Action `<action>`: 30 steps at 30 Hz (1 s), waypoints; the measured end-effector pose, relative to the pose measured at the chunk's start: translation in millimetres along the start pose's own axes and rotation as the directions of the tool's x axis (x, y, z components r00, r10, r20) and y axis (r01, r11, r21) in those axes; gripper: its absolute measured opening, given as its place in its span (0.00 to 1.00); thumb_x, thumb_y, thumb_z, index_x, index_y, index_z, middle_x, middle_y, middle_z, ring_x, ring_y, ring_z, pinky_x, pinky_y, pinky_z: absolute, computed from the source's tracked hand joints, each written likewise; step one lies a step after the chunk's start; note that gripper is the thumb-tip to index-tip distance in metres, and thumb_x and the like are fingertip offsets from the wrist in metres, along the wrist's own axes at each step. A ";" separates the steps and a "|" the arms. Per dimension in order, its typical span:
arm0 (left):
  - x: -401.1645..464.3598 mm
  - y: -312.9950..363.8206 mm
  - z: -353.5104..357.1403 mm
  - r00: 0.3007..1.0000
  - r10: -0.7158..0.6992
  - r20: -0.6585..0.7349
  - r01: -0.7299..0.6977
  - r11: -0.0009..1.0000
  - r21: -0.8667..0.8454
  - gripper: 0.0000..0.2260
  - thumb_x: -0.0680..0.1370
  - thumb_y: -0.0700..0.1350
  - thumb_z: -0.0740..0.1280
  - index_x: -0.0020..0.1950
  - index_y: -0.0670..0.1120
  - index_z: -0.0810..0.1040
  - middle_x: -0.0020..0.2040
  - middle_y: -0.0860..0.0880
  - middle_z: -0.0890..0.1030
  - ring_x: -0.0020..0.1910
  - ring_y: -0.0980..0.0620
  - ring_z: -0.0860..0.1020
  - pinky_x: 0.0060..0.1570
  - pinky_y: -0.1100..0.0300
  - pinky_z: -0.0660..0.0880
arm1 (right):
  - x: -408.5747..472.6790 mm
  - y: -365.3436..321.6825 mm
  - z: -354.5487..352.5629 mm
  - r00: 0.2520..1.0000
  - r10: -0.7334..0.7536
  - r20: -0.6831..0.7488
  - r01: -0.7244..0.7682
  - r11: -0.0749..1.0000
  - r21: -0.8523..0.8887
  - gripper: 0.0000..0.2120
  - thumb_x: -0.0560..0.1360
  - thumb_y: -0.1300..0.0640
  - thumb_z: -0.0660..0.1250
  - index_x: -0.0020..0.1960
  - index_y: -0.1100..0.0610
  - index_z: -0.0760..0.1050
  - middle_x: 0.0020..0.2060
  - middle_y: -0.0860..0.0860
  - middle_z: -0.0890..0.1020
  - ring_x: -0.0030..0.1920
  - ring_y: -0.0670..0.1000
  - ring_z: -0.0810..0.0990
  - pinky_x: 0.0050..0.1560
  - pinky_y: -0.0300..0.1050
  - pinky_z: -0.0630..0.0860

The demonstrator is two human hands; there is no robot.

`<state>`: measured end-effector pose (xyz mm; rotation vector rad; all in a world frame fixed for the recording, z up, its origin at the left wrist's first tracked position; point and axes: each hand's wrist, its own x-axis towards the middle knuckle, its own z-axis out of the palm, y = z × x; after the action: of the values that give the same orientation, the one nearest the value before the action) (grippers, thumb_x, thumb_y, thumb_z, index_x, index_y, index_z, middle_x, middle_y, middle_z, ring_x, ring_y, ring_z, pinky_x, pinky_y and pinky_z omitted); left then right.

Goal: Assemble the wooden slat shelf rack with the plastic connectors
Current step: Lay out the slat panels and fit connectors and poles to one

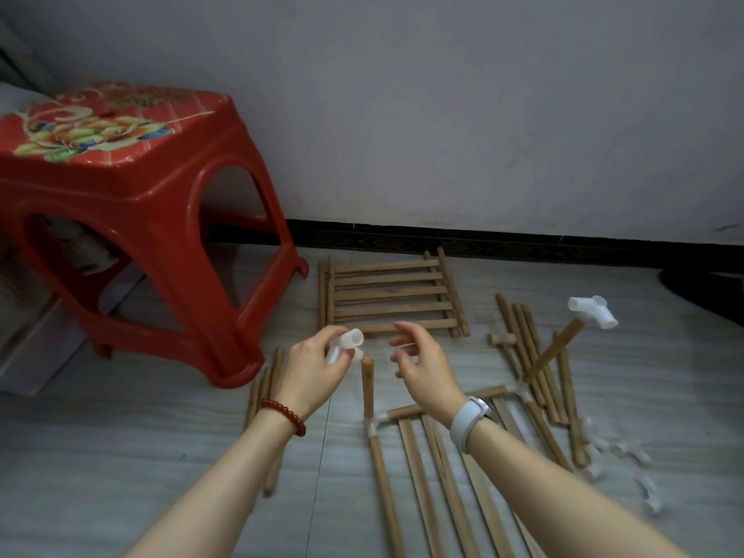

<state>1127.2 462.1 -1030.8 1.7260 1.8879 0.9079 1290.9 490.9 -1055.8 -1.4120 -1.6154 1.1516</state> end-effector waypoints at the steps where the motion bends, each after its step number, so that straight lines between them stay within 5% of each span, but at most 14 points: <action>1: -0.8 1.4 -0.3 0.999 -0.017 -0.029 0.017 1.000 0.010 0.12 0.76 0.43 0.67 0.60 0.46 0.79 0.44 0.51 0.79 0.44 0.55 0.75 0.35 0.73 0.64 | -0.6 3.7 -4.8 1.000 0.005 -0.028 -0.006 1.000 -0.024 0.17 0.77 0.67 0.58 0.64 0.55 0.69 0.47 0.46 0.76 0.48 0.49 0.77 0.49 0.45 0.78; 6: -3.4 16.7 13.8 0.998 0.064 0.028 -0.069 0.977 0.201 0.12 0.78 0.48 0.63 0.61 0.51 0.74 0.50 0.50 0.80 0.48 0.49 0.78 0.39 0.61 0.69 | -2.6 12.1 -41.3 0.992 0.020 -0.128 -0.033 0.994 -0.106 0.14 0.77 0.68 0.56 0.58 0.56 0.71 0.43 0.46 0.76 0.44 0.52 0.77 0.46 0.48 0.76; 11: 6.9 42.4 30.7 0.994 -0.041 0.103 -0.018 0.857 0.515 0.11 0.79 0.47 0.57 0.61 0.47 0.66 0.51 0.47 0.80 0.49 0.44 0.79 0.39 0.58 0.68 | -5.4 11.7 -93.2 0.982 -0.050 -0.183 -0.007 0.955 -0.297 0.12 0.77 0.67 0.57 0.57 0.59 0.74 0.48 0.51 0.78 0.49 0.51 0.77 0.50 0.42 0.72; 16: 7.9 50.1 35.9 0.985 -0.130 0.113 0.051 0.846 0.531 0.10 0.79 0.44 0.56 0.60 0.46 0.63 0.52 0.45 0.77 0.48 0.44 0.78 0.38 0.56 0.67 | 1.6 15.0 -162.8 0.910 -0.264 -0.320 -0.047 0.700 -0.712 0.11 0.72 0.68 0.63 0.54 0.63 0.78 0.50 0.59 0.78 0.54 0.61 0.75 0.55 0.54 0.68; 20: 5.1 53.6 40.4 0.967 -0.207 0.149 0.109 0.864 0.492 0.12 0.78 0.41 0.56 0.61 0.44 0.63 0.55 0.42 0.72 0.45 0.43 0.76 0.38 0.55 0.67 | 19.2 29.4 -206.6 0.945 -0.098 -0.313 -0.219 0.524 -0.823 0.19 0.76 0.60 0.60 0.67 0.57 0.69 0.67 0.55 0.69 0.70 0.56 0.61 0.67 0.57 0.57; 22: 8.6 50.9 42.5 0.946 -0.273 0.177 0.176 0.886 0.428 0.12 0.78 0.39 0.56 0.61 0.43 0.64 0.54 0.42 0.73 0.43 0.45 0.75 0.37 0.56 0.68 | 28.7 40.2 -217.3 0.959 0.055 -0.279 -0.262 0.552 -0.791 0.21 0.79 0.57 0.55 0.71 0.58 0.63 0.71 0.55 0.63 0.72 0.57 0.57 0.68 0.57 0.57; 25: 11.4 46.2 45.1 0.943 -0.288 0.165 0.209 0.901 0.381 0.09 0.78 0.38 0.55 0.59 0.41 0.66 0.53 0.41 0.74 0.42 0.45 0.75 0.36 0.57 0.68 | 36.6 51.8 -217.3 0.963 0.118 -0.244 -0.262 0.630 -0.731 0.18 0.81 0.59 0.51 0.69 0.63 0.63 0.68 0.62 0.64 0.64 0.65 0.64 0.63 0.55 0.62; 30: 12.3 44.0 55.3 0.962 -0.236 0.138 0.159 0.893 0.421 0.08 0.79 0.37 0.55 0.58 0.41 0.66 0.54 0.42 0.71 0.37 0.49 0.69 0.36 0.58 0.64 | 38.2 55.0 -218.9 0.972 0.096 -0.214 -0.231 0.552 -0.801 0.13 0.81 0.55 0.51 0.60 0.61 0.67 0.59 0.59 0.69 0.52 0.62 0.71 0.46 0.49 0.66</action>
<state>1194.9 484.8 -1036.7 1.7216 2.1841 0.2721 1504.8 567.7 -1028.5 -2.2112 -2.0537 0.2845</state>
